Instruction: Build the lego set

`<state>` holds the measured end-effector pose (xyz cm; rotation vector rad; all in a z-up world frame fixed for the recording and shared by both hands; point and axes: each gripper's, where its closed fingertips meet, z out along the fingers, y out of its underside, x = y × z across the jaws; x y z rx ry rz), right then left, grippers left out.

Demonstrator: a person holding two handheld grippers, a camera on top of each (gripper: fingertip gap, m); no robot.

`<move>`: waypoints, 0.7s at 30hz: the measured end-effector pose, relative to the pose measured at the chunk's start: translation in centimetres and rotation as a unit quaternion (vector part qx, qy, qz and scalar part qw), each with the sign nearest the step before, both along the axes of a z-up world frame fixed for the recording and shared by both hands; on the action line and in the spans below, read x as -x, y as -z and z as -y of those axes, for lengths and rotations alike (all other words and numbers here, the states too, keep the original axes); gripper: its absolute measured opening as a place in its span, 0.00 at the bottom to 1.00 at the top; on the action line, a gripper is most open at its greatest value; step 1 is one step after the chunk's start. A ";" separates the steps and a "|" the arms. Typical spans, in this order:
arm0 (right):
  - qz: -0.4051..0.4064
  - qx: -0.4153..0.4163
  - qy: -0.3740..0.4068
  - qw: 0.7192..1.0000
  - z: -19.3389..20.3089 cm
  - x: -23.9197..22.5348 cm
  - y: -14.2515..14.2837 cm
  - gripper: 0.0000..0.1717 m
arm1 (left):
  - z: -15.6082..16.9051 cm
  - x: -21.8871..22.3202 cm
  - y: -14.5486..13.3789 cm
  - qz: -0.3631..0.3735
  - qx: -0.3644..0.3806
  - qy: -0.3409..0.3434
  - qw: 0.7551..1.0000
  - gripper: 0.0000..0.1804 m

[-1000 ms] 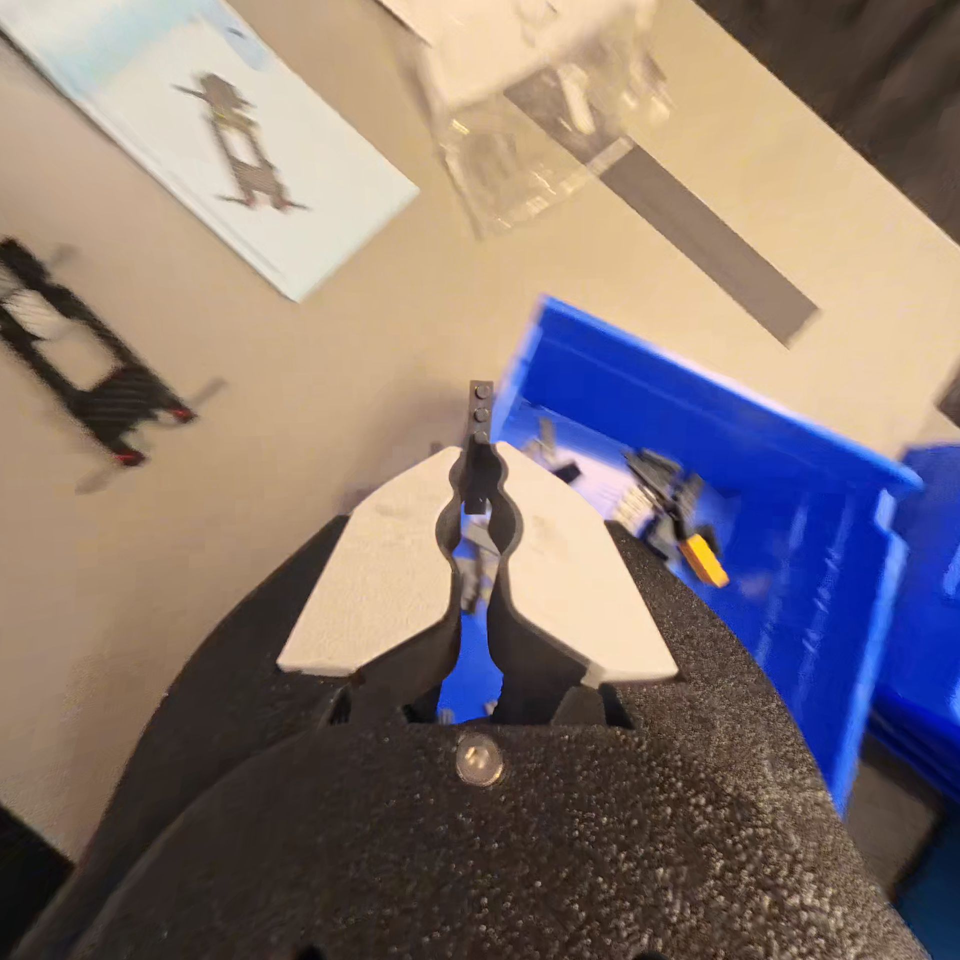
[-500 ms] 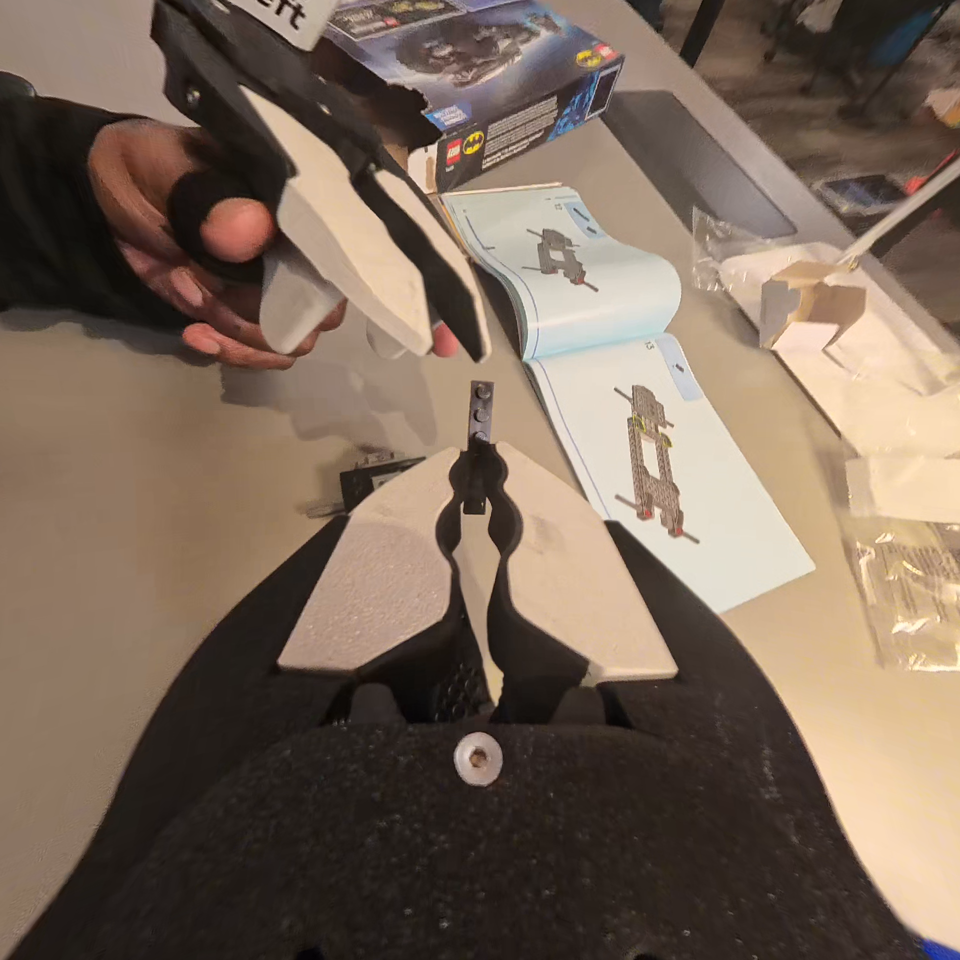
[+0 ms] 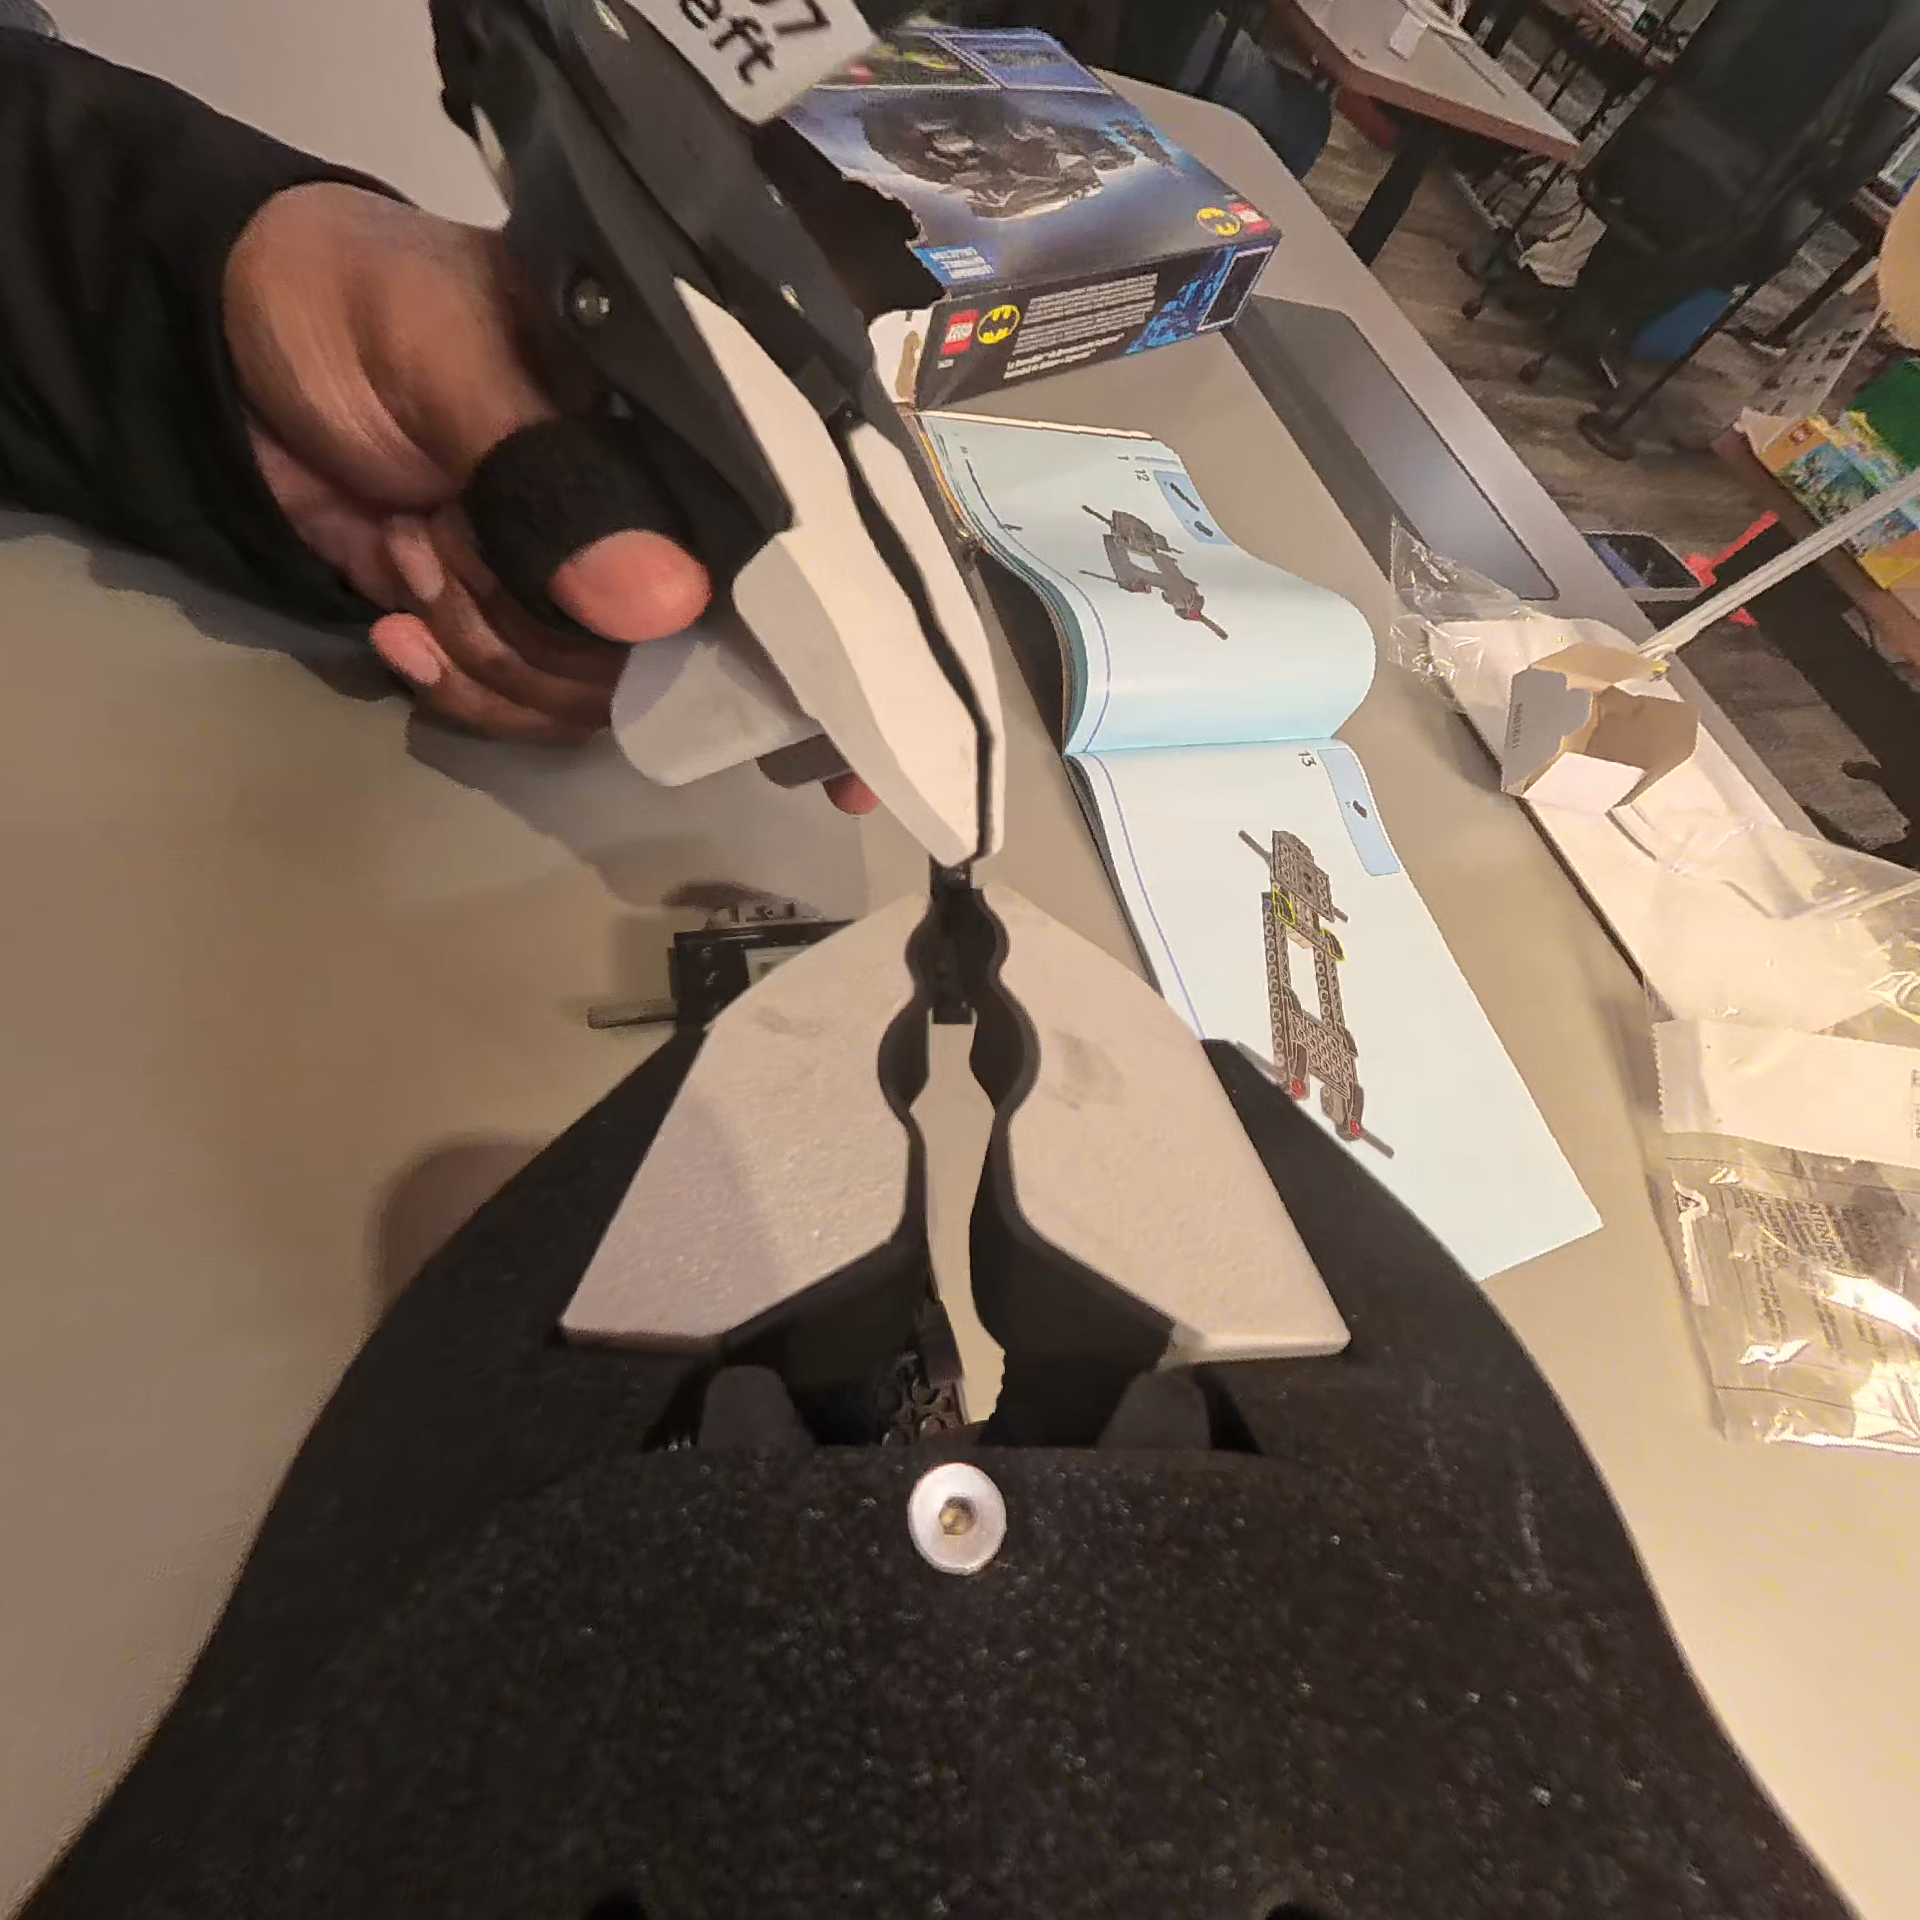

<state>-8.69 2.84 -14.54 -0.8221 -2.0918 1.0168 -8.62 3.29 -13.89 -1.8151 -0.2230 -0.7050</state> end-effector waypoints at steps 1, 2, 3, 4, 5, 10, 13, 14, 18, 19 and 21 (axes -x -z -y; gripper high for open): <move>0.000 0.001 0.003 1.000 -0.3 0.0 0.1 0.01 | 0.0 0.0 0.2 -0.016 0.004 -0.004 1.000 0.03; 0.003 0.003 0.003 1.000 -0.5 -0.1 0.2 0.02 | -0.1 0.1 0.4 -0.037 0.007 -0.009 0.999 0.03; 0.009 0.004 -0.001 1.000 -0.7 -0.3 0.4 0.04 | -0.1 0.2 0.6 -0.059 0.009 -0.013 0.998 0.03; 0.016 0.004 -0.003 1.000 -1.0 -0.6 0.5 0.05 | -0.1 0.1 0.7 -0.084 0.009 -0.012 0.996 0.03; 0.023 0.000 -0.002 1.000 -1.4 -0.8 0.7 0.07 | 0.0 -0.1 0.8 -0.115 0.008 -0.006 0.993 0.03; 0.054 -0.012 0.002 0.998 -3.6 -2.2 1.7 0.08 | 0.3 -1.2 2.4 -0.418 0.025 0.018 0.908 0.03; 0.063 -0.011 0.008 0.998 -4.3 -2.8 2.3 0.08 | 0.2 -1.6 3.4 -0.562 0.031 0.023 0.826 0.03; 0.068 -0.012 0.010 0.998 -4.4 -3.0 2.6 0.08 | 0.1 -2.0 3.9 -0.583 0.034 0.034 0.811 0.03; 0.075 -0.021 0.010 0.997 -4.6 -3.7 3.1 0.08 | 0.0 -2.6 4.7 -0.626 0.035 0.056 0.777 0.03; 0.076 -0.021 0.009 0.997 -4.6 -3.8 3.2 0.08 | 0.1 -2.6 4.9 -0.631 0.038 0.063 0.772 0.03; 0.081 -0.017 0.008 0.997 -4.6 -4.1 3.3 0.08 | 0.1 -2.4 5.2 -0.642 0.049 0.070 0.762 0.03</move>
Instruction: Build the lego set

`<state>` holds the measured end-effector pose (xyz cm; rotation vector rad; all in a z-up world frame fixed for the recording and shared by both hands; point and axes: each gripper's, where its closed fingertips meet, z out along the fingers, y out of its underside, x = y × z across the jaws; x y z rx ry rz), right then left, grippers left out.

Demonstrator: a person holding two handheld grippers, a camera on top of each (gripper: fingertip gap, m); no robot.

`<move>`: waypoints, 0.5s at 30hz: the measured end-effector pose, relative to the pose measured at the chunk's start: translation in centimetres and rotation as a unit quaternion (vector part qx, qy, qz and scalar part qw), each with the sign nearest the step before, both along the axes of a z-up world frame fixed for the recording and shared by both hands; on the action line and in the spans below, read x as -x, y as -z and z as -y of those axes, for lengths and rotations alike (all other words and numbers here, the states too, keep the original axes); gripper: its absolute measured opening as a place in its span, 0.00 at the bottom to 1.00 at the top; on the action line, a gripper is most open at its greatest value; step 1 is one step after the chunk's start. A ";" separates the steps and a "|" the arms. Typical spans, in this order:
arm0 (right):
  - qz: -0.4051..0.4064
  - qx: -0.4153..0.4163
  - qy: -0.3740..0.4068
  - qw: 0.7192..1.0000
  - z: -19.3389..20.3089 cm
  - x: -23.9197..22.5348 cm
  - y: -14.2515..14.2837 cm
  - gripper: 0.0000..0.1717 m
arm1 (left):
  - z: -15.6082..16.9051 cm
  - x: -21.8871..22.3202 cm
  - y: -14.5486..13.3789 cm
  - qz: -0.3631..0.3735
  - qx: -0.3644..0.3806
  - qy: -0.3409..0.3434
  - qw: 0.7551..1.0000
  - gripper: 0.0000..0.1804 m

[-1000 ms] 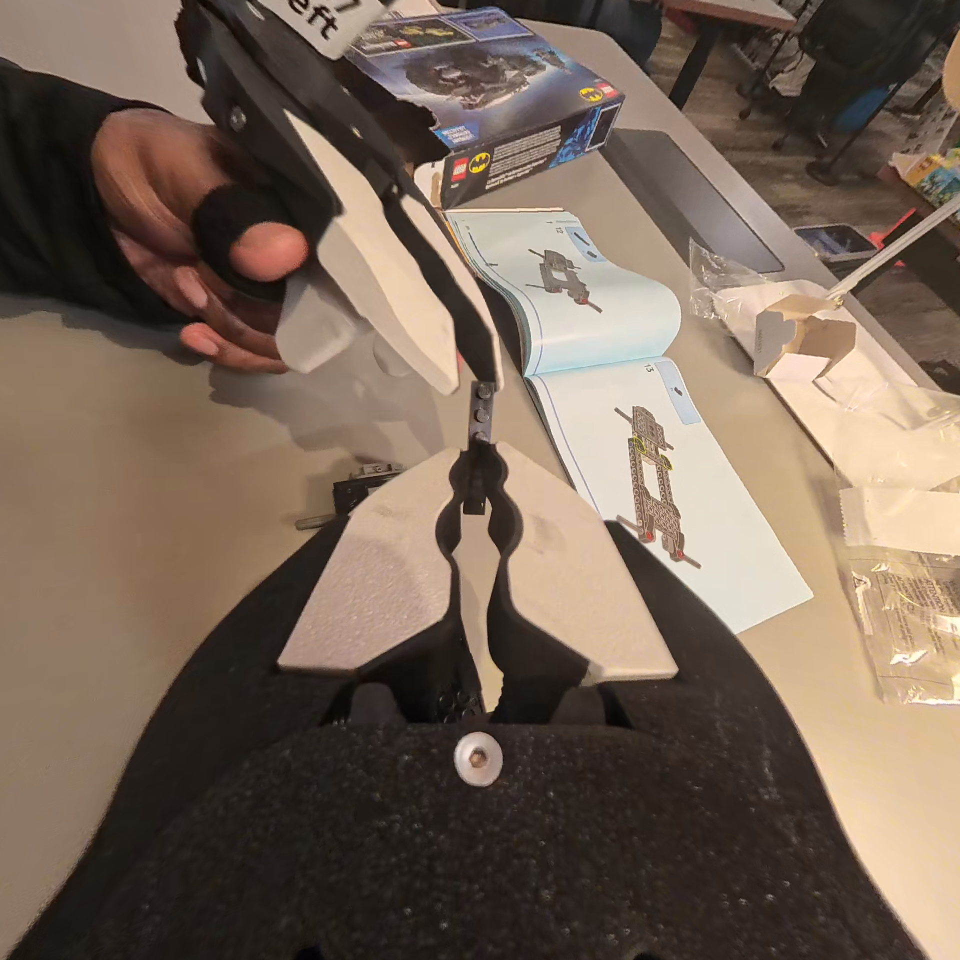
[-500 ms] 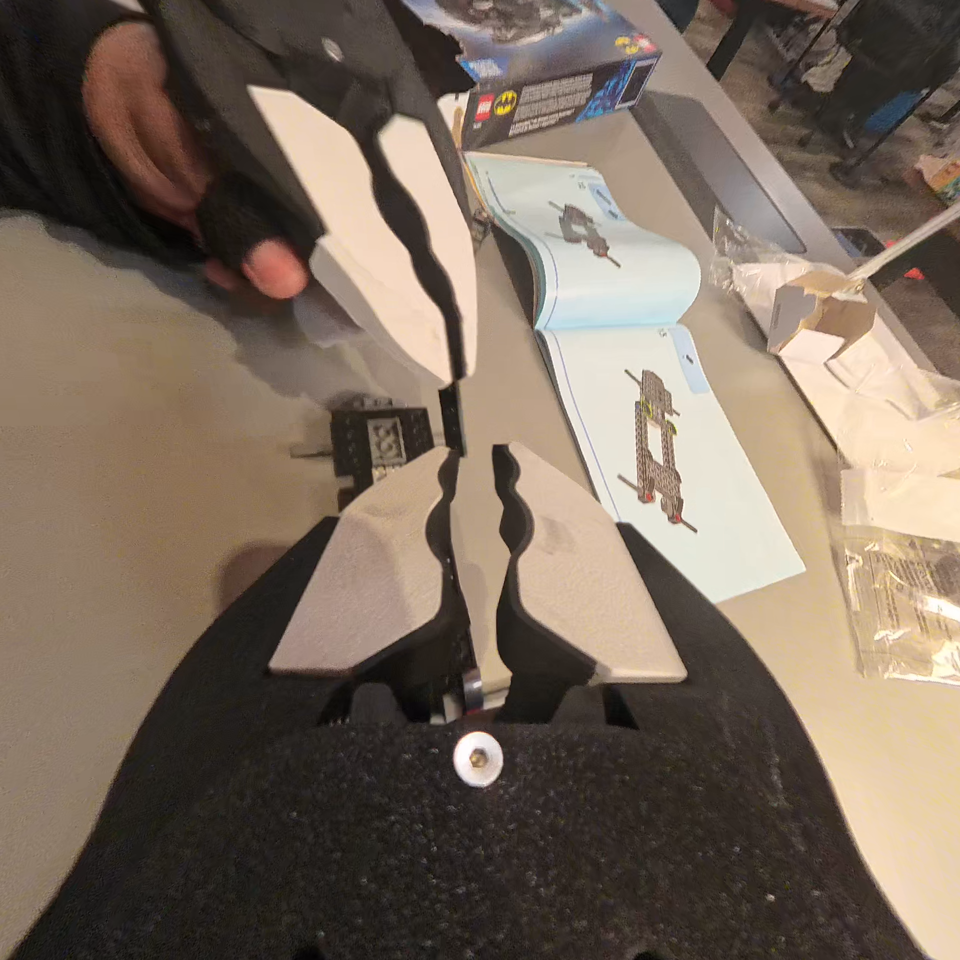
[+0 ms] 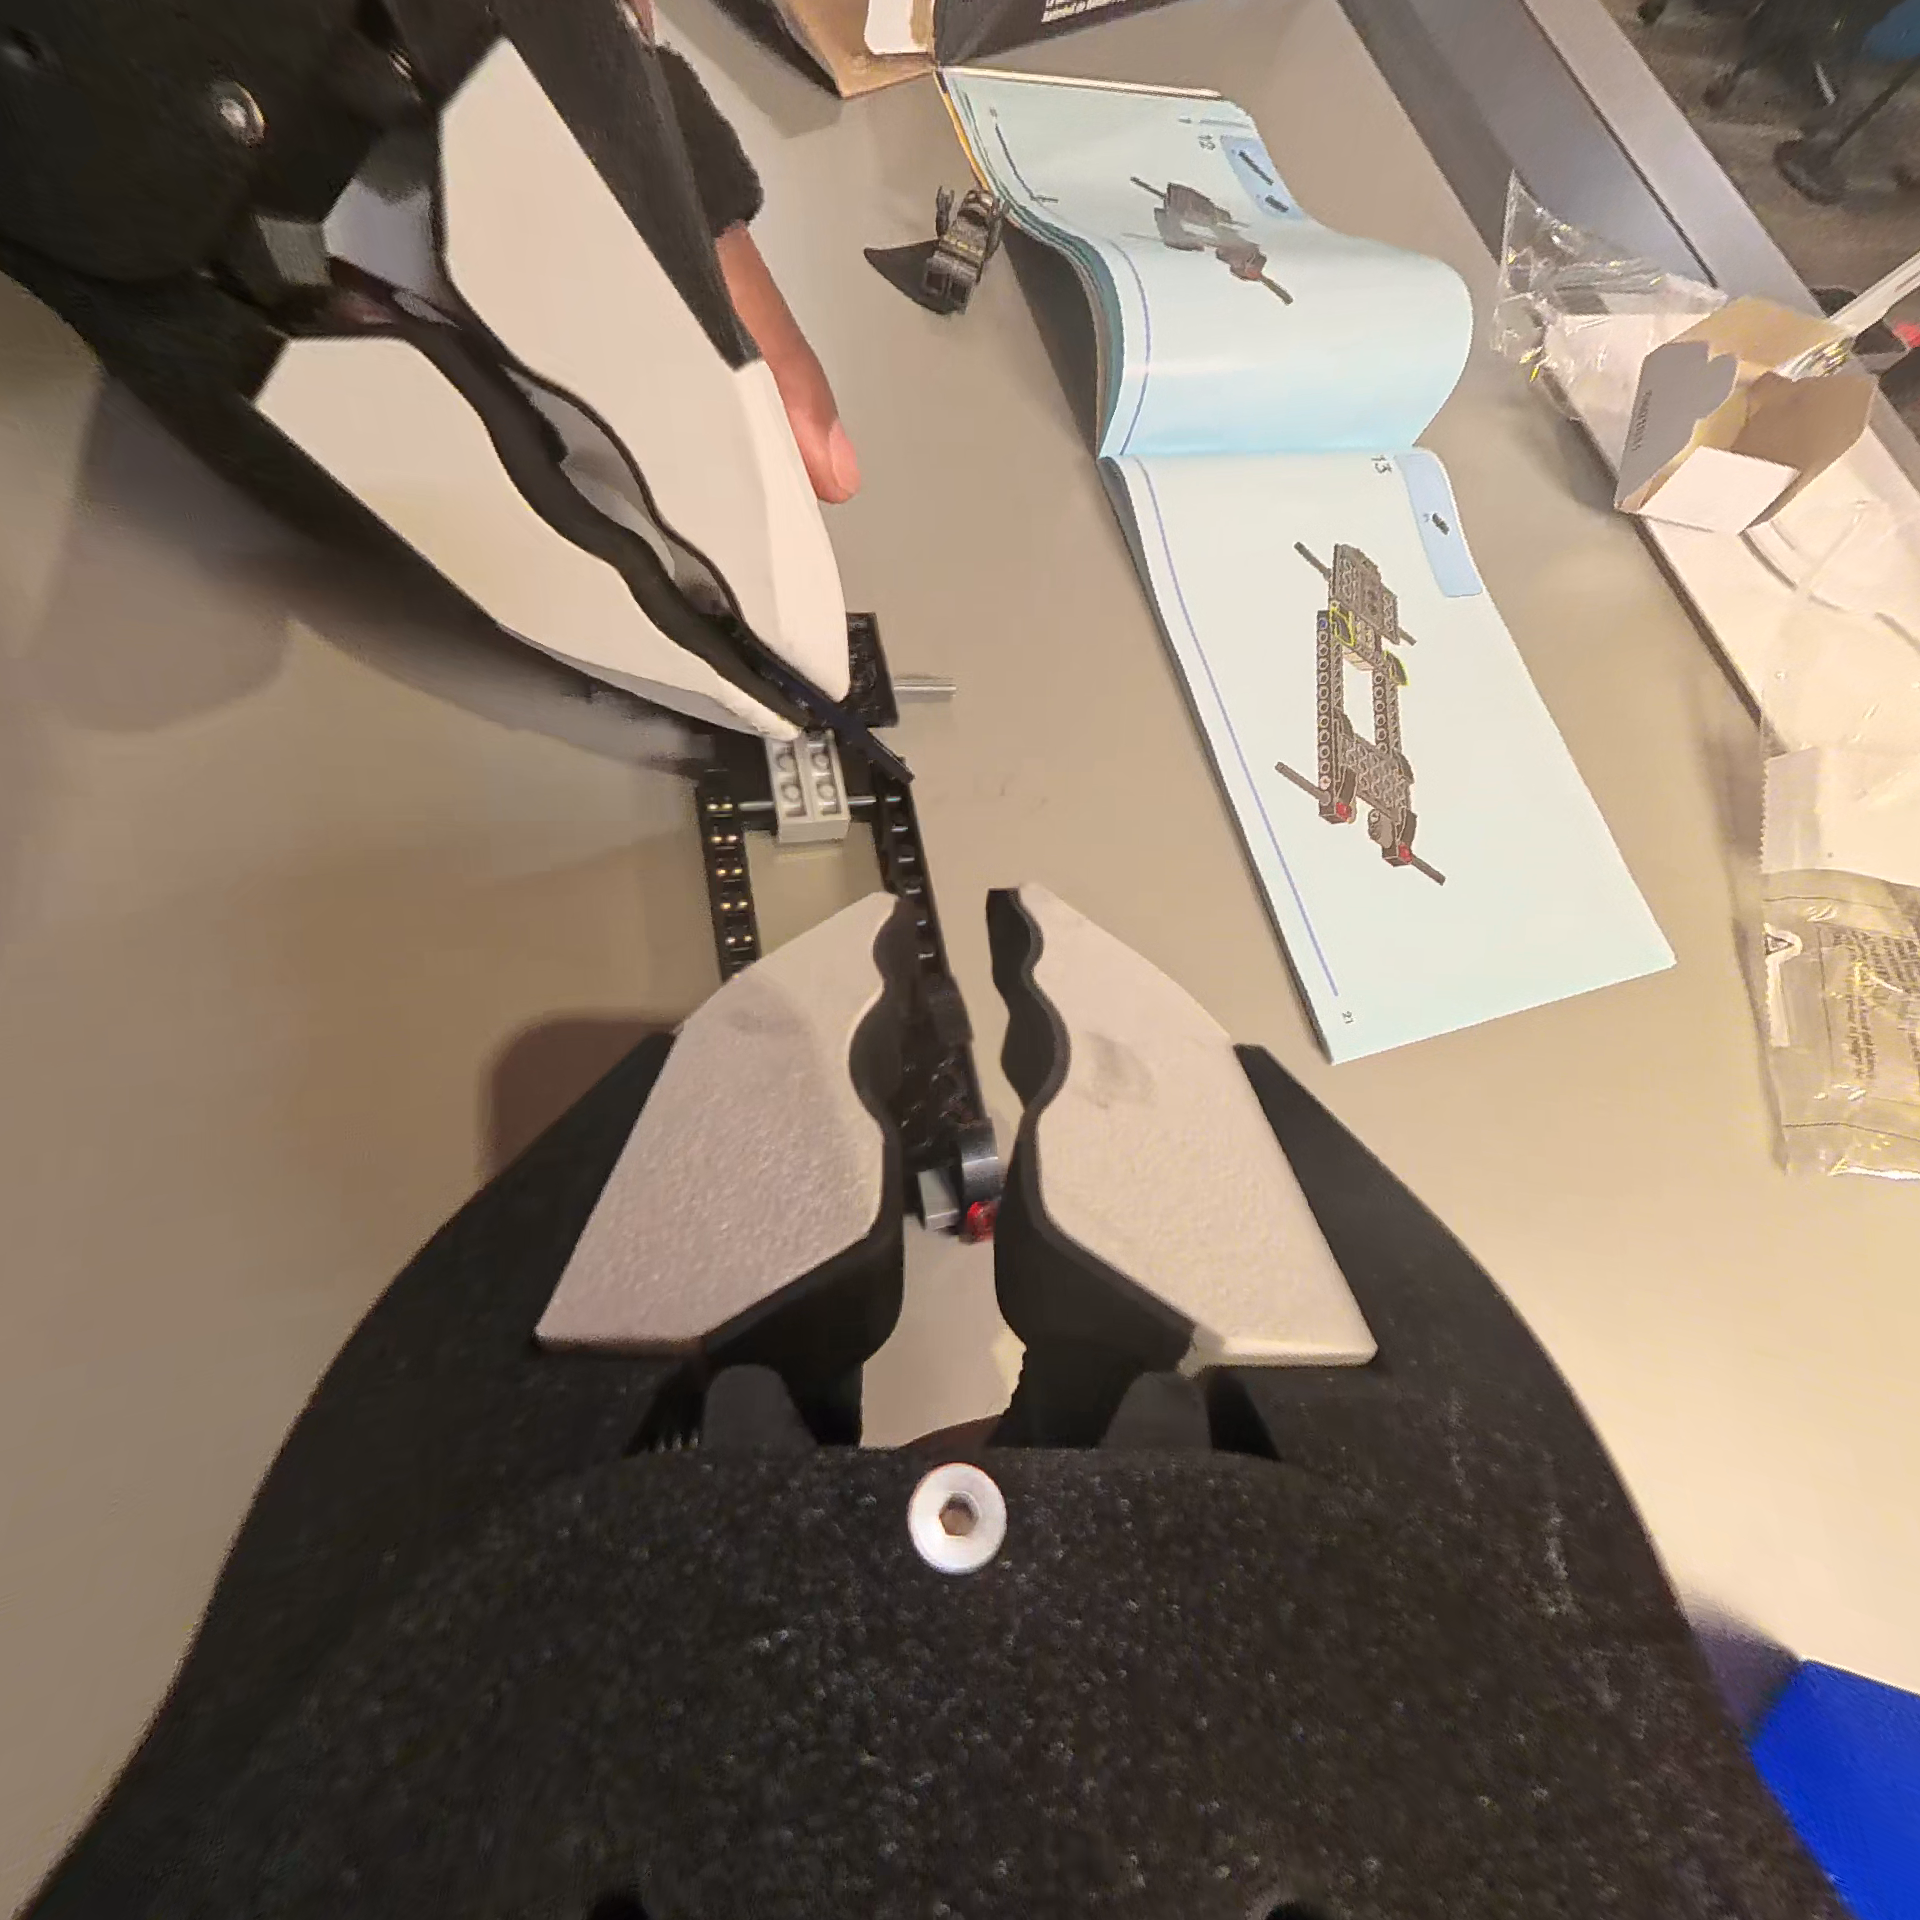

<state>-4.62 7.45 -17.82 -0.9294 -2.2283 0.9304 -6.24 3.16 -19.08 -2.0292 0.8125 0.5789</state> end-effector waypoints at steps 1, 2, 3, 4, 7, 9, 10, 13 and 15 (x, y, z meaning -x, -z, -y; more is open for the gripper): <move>0.002 0.001 0.000 1.000 0.0 -0.1 0.1 0.08 | 0.1 0.0 0.2 -0.006 0.009 0.004 1.000 0.03; 0.004 0.000 -0.001 1.000 0.1 -0.1 0.2 0.08 | 0.1 -0.1 0.4 -0.011 0.017 0.008 1.000 0.03; 0.005 -0.002 -0.002 1.000 0.1 -0.2 0.3 0.08 | 0.1 -0.1 0.5 -0.014 0.022 0.008 1.000 0.03; 0.006 -0.004 -0.002 1.000 0.2 -0.2 0.4 0.08 | 0.1 -0.2 0.6 -0.016 0.028 0.010 0.999 0.04; 0.010 -0.006 -0.006 1.000 0.5 -0.4 0.5 0.08 | 0.2 -0.6 1.1 -0.022 0.048 0.020 0.998 0.06; 0.012 -0.008 -0.008 1.000 0.6 -0.4 0.6 0.08 | 0.3 -0.8 1.3 -0.024 0.056 0.025 0.998 0.07; 0.013 -0.009 -0.008 1.000 0.6 -0.4 0.6 0.08 | 0.3 -0.9 1.4 -0.024 0.060 0.027 0.998 0.07; 0.018 -0.008 -0.009 1.000 0.7 -0.5 0.7 0.08 | 0.4 -1.1 1.6 -0.018 0.070 0.028 0.997 0.07; 0.021 -0.007 -0.009 1.000 0.7 -0.5 0.8 0.08 | 0.4 -1.2 1.6 -0.010 0.074 0.029 0.997 0.08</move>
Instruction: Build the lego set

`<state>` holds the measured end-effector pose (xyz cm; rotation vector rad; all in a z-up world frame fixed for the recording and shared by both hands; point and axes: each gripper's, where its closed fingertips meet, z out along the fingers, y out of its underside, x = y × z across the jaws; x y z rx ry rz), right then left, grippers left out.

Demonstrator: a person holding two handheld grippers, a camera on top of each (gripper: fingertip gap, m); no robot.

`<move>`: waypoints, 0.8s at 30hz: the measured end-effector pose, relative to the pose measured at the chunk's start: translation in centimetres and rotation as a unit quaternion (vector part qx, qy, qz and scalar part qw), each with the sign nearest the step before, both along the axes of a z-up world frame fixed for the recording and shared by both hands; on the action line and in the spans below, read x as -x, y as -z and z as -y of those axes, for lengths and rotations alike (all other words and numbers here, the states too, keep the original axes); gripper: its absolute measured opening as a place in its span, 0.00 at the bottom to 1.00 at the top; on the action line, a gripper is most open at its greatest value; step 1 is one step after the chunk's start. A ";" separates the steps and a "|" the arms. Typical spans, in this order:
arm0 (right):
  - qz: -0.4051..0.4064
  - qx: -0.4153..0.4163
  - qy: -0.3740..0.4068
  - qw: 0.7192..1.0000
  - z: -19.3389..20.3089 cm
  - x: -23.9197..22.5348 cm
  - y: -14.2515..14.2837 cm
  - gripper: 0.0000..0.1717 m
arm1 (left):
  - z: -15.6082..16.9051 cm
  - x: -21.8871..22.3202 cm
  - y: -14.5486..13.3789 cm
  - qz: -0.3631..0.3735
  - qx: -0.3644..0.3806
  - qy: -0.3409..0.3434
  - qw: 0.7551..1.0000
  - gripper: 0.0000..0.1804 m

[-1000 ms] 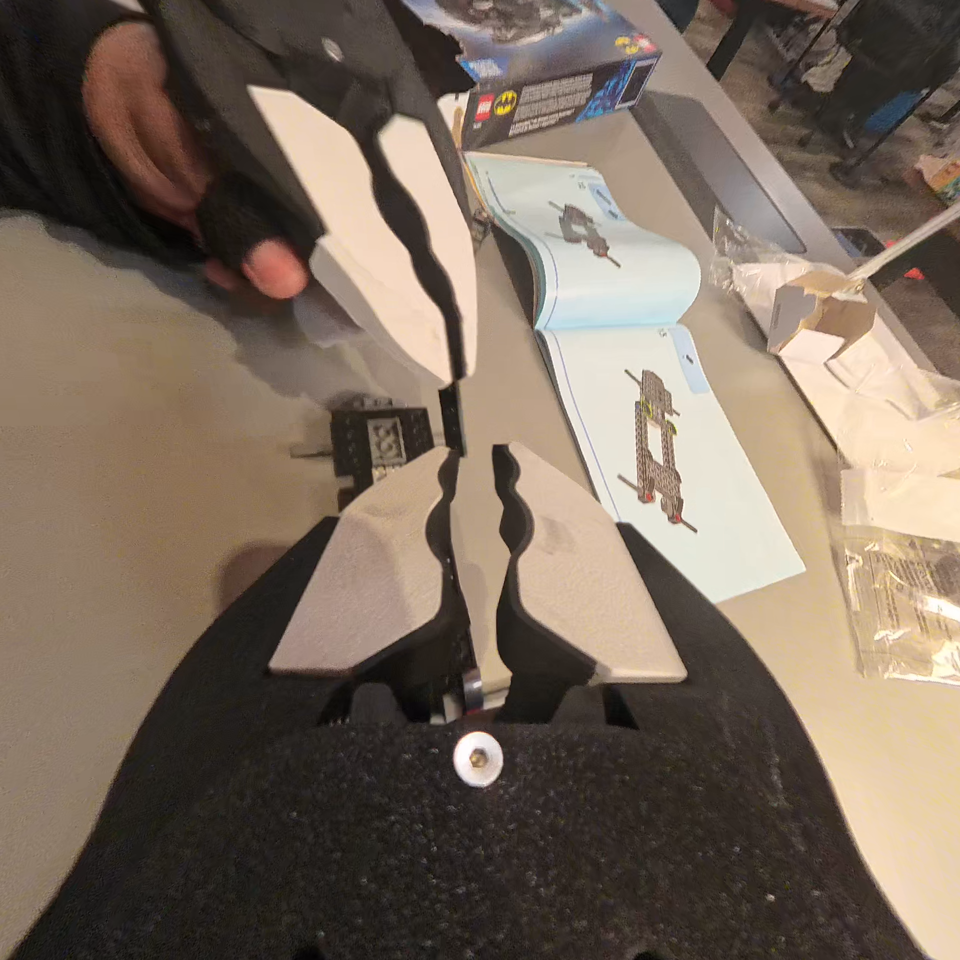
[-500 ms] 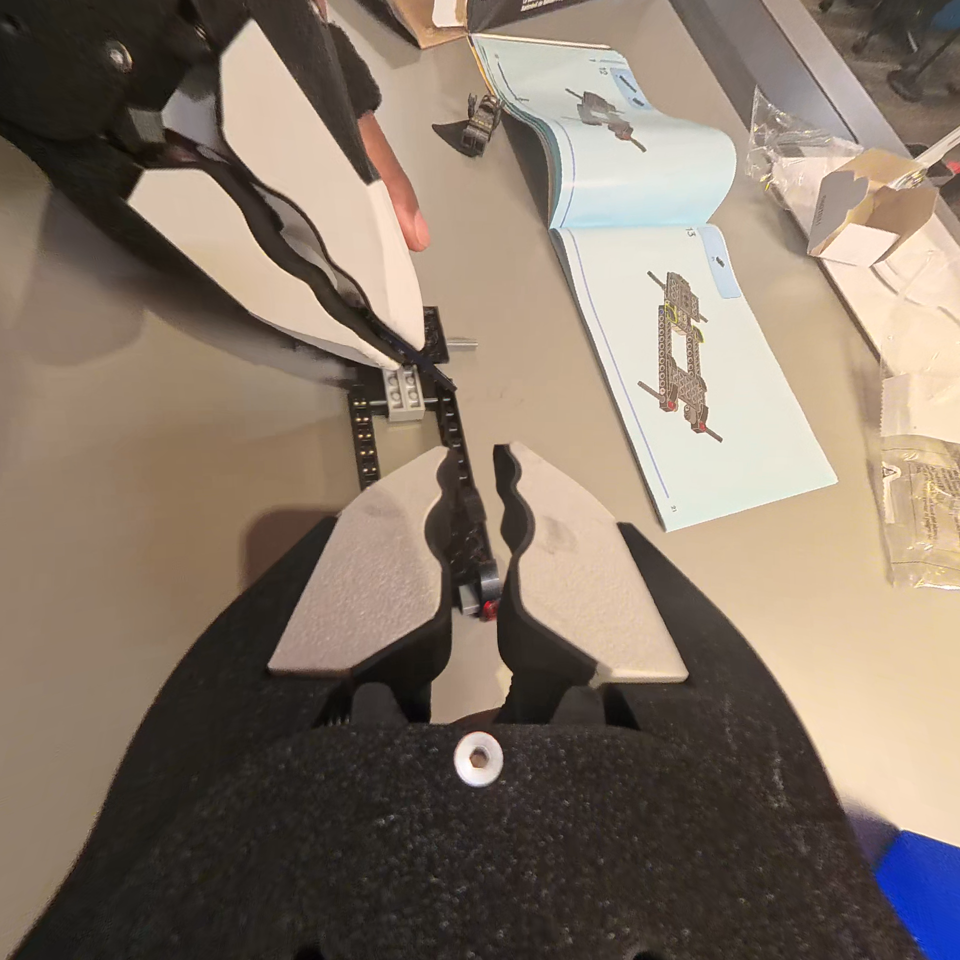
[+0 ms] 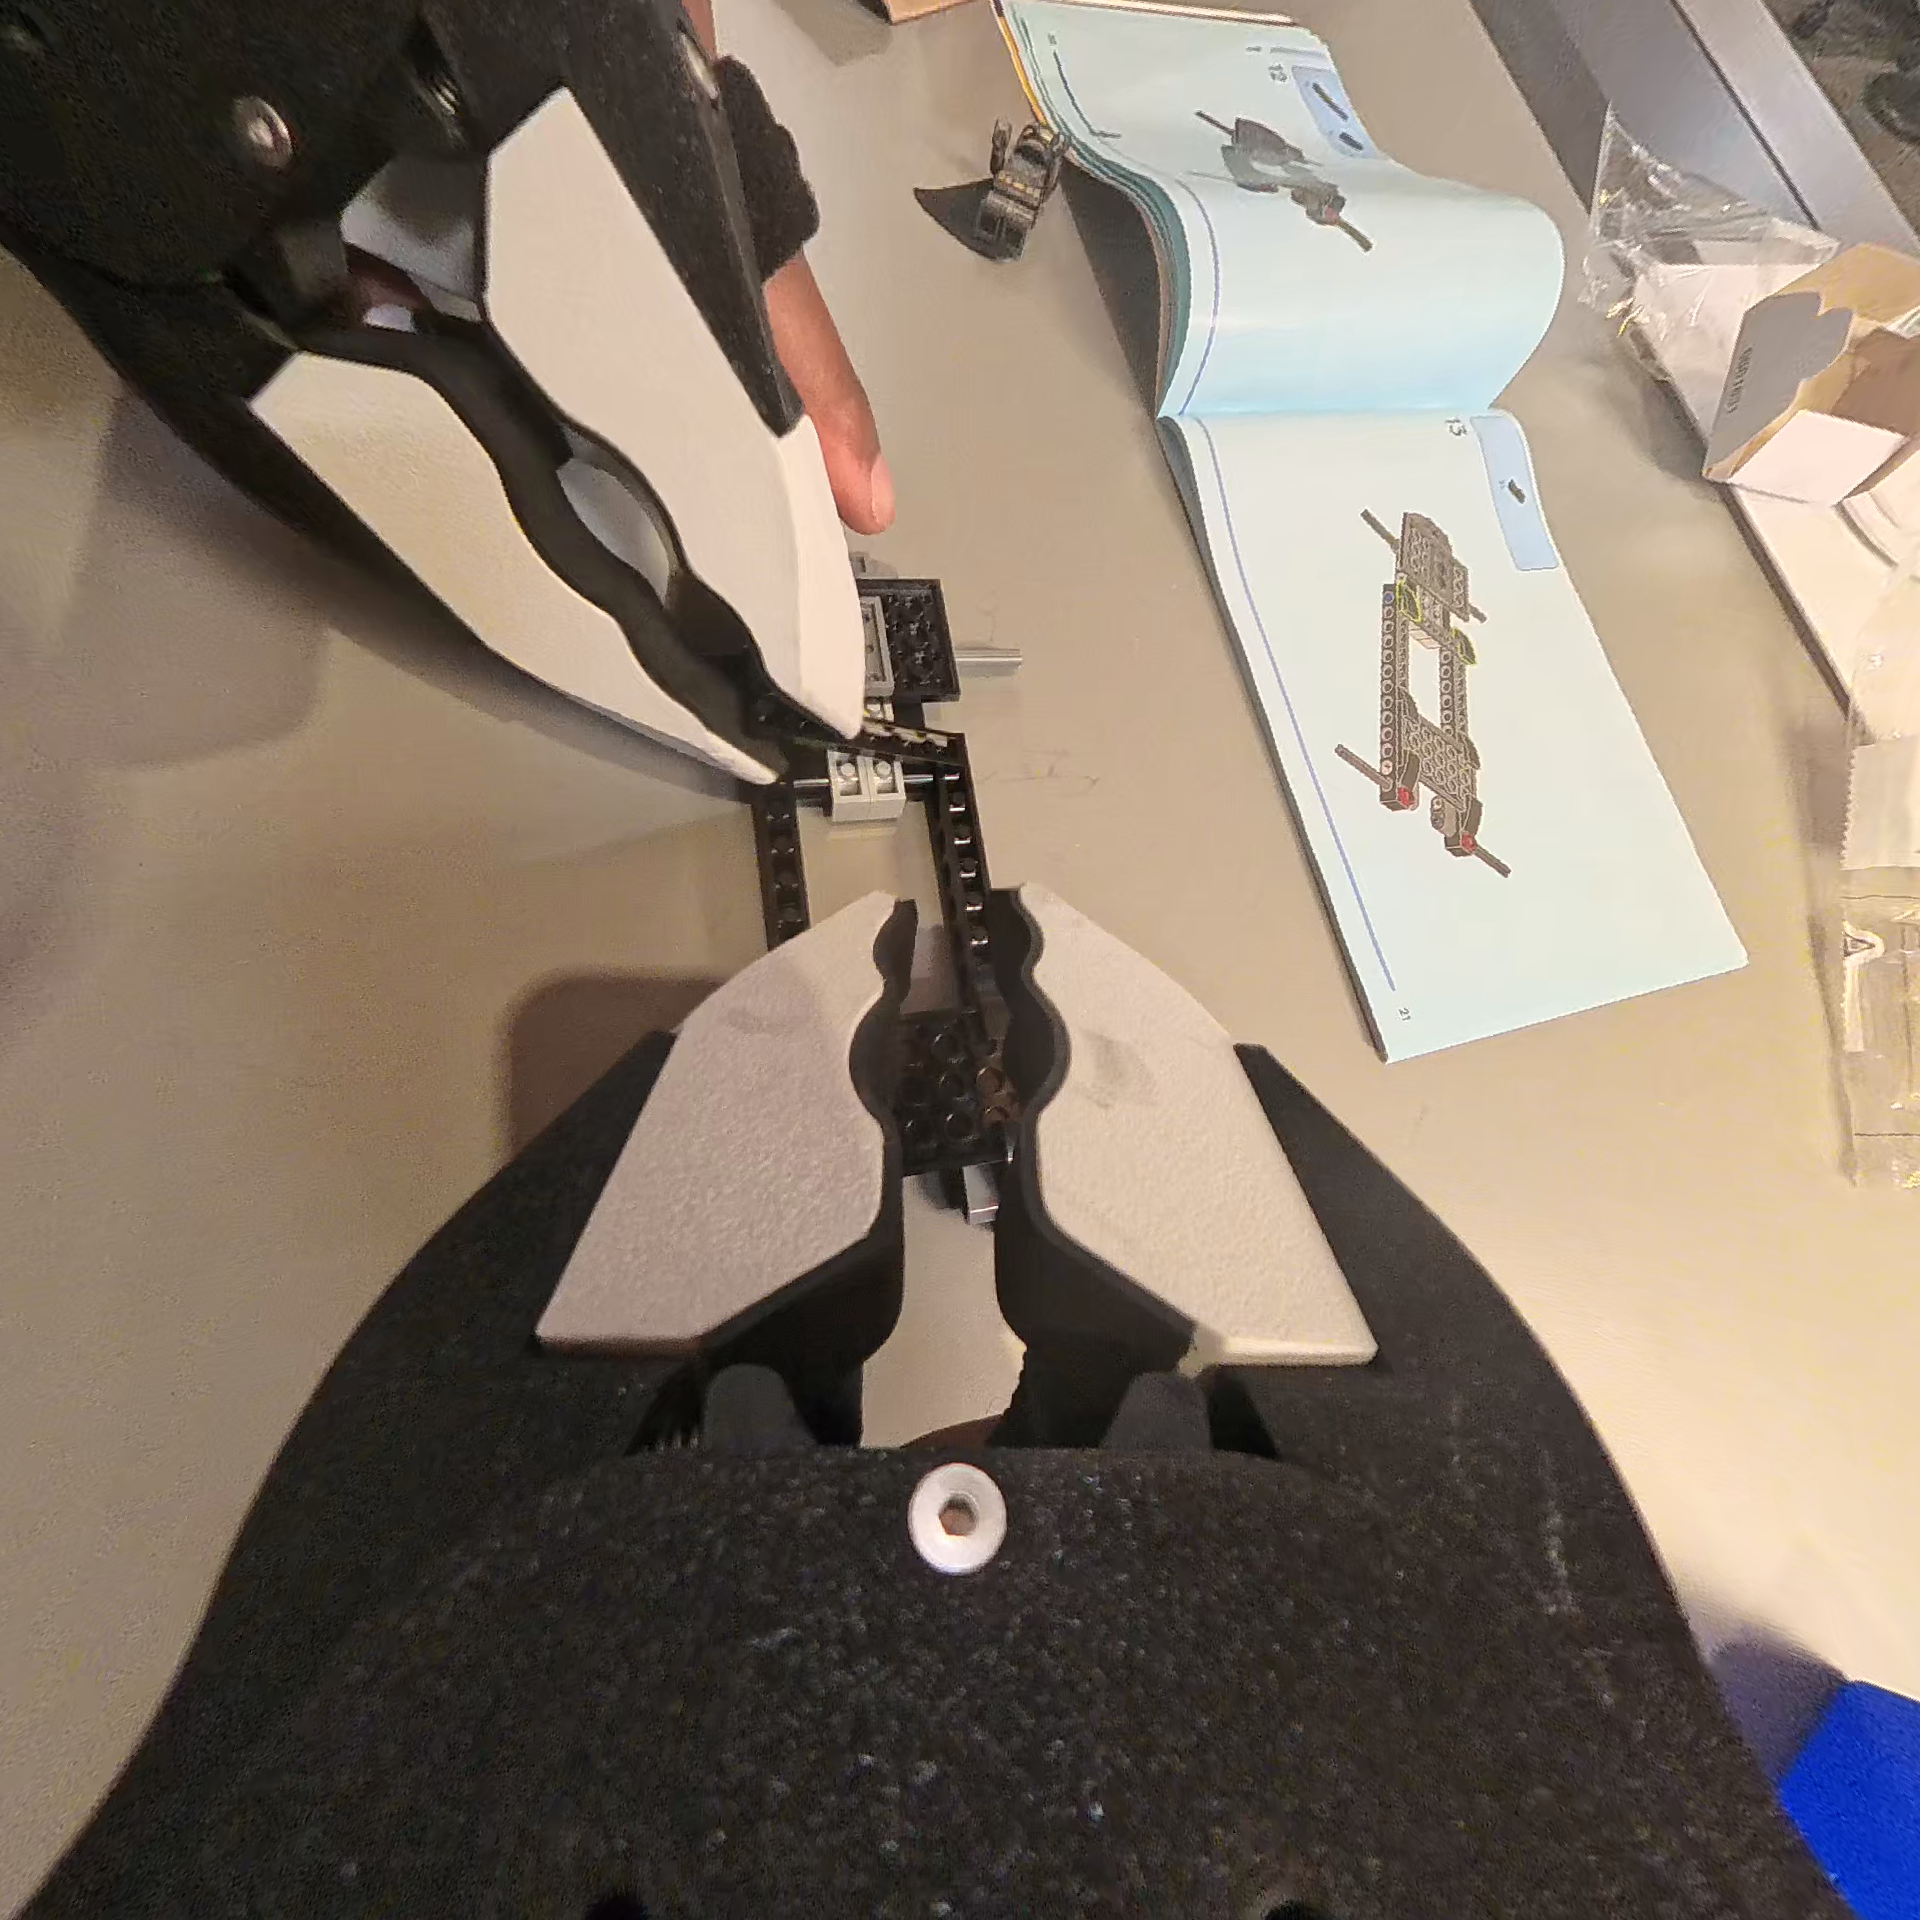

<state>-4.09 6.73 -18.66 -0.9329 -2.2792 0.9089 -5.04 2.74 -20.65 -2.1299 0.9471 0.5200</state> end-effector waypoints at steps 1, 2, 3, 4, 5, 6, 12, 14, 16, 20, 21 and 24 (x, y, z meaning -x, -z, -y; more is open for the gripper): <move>0.002 0.000 0.000 1.000 0.0 0.0 0.1 0.08 | 0.0 -0.1 0.0 0.008 0.001 0.000 1.000 0.08; 0.005 0.001 0.000 1.000 0.0 0.0 0.1 0.08 | 0.1 -0.2 0.0 0.018 0.003 0.000 1.000 0.08; 0.008 0.002 0.000 1.000 0.0 -0.1 0.2 0.08 | 0.1 -0.3 0.0 0.029 0.004 0.000 1.000 0.09; 0.012 0.003 0.000 1.000 0.1 -0.1 0.3 0.08 | 0.1 -0.4 0.0 0.040 0.006 0.000 0.999 0.10; 0.016 0.004 -0.001 1.000 0.1 -0.2 0.4 0.08 | 0.2 -0.5 0.0 0.053 0.009 0.000 0.999 0.11; 0.019 0.004 -0.001 1.000 0.2 -0.2 0.5 0.09 | 0.2 -0.6 0.0 0.065 0.010 -0.002 0.998 0.11; 0.022 0.004 -0.003 1.000 0.3 -0.2 0.6 0.09 | 0.0 -0.7 -0.5 0.108 0.002 -0.007 0.994 0.14; 0.019 0.005 -0.002 1.000 0.2 -0.2 0.5 0.09 | 0.0 -0.9 -0.9 0.128 -0.010 -0.005 0.992 0.15; 0.017 0.007 0.001 1.000 0.1 -0.1 0.4 0.09 | 0.0 -0.9 -1.6 0.156 -0.029 -0.001 0.987 0.16; 0.033 0.021 0.011 0.999 -0.1 -0.1 0.5 0.09 | 0.4 0.3 -2.4 0.210 -0.062 -0.004 0.976 0.17; 0.039 0.024 0.014 0.999 -0.1 -0.1 0.6 0.09 | 0.6 0.7 -2.3 0.224 -0.061 -0.009 0.973 0.17; 0.053 0.026 0.019 0.998 0.0 -0.2 0.9 0.10 | 1.3 1.8 -2.2 0.250 -0.054 -0.020 0.966 0.19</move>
